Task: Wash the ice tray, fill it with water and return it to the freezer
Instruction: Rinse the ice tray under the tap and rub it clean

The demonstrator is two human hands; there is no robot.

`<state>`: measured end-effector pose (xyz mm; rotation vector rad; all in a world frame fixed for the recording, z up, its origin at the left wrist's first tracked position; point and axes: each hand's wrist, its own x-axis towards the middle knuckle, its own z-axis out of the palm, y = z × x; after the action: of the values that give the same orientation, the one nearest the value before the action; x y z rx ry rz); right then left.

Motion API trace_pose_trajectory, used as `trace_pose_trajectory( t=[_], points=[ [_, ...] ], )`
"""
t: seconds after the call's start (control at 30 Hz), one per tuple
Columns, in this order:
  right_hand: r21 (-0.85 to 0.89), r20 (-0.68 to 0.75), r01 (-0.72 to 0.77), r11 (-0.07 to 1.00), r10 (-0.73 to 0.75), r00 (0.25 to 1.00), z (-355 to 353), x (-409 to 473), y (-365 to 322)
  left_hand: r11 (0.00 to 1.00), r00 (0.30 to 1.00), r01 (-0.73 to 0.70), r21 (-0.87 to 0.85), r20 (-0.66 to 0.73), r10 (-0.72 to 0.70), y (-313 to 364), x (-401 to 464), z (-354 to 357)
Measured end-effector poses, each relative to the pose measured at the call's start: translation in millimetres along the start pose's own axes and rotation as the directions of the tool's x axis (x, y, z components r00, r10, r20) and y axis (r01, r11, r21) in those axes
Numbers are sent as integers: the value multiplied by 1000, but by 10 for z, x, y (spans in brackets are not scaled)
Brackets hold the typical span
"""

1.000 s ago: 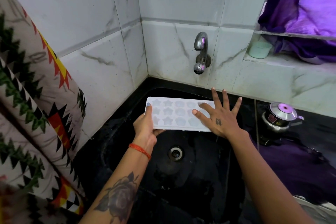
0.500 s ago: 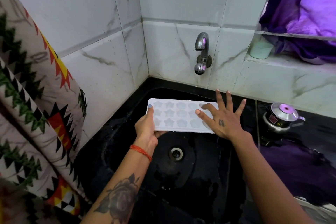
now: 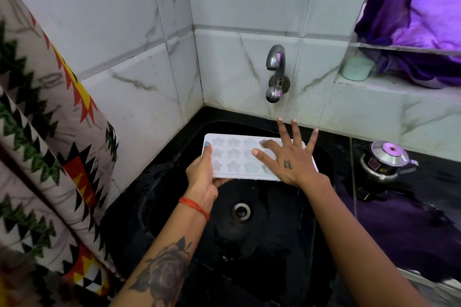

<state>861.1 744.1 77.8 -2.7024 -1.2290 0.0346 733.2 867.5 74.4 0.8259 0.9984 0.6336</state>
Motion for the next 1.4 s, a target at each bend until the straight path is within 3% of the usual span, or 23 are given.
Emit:
trace_pose_trajectory(
  t=[0.4,0.73,1.1,1.4],
  points=[
    [-75,-72,19,997,-24,997,42,-29,69,1000,1000,-8,0,11,8,-3,-5,-9],
    [-12,9,15,1000,-15,1000,-17,-38,16,1000,1000,-8,6,11,8,-2,-40,6],
    [-102,-65,24,995,-31,997,31,-62,85,1000,1000,-8,14,5,8,-13,-35,-22],
    [-3,-5,19,1000,-19,1000,4,-43,37,1000,1000,-6,15,4,6,-9,-43,-13]
  ],
)
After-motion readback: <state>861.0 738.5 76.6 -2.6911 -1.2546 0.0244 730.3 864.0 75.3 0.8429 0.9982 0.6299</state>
